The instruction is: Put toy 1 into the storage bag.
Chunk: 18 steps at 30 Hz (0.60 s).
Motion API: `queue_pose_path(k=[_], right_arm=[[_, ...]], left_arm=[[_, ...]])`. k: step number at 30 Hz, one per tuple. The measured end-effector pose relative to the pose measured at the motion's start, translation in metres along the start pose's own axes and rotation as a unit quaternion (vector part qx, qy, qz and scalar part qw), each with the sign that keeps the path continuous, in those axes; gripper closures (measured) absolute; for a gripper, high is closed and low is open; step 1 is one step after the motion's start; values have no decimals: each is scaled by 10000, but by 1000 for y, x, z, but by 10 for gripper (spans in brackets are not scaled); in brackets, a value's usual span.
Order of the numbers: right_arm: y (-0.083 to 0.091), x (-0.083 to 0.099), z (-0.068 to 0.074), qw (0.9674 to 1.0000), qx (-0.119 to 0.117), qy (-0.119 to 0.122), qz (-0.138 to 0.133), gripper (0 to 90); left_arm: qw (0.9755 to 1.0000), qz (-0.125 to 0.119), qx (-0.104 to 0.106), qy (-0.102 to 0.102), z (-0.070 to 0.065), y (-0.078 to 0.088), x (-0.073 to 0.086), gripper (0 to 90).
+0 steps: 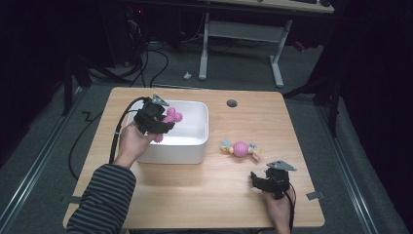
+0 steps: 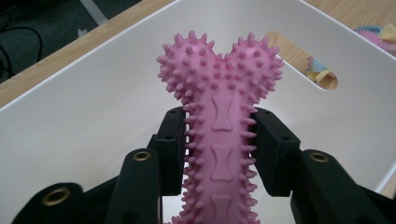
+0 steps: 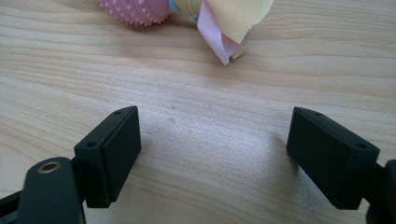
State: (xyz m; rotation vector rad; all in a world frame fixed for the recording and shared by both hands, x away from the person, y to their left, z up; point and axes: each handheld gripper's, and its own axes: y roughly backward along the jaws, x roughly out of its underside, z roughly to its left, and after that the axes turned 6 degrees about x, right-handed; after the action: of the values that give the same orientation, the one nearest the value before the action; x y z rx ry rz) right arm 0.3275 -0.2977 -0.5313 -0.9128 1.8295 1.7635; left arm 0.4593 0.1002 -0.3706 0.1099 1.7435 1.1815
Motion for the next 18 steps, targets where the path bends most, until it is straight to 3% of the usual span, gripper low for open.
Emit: queue_pose_path(k=[18], right_arm=[[0, 0, 0, 10000, -1, 1, 0, 176]], left_arm=[[9994, 319, 18, -112, -5, -11, 2, 575]])
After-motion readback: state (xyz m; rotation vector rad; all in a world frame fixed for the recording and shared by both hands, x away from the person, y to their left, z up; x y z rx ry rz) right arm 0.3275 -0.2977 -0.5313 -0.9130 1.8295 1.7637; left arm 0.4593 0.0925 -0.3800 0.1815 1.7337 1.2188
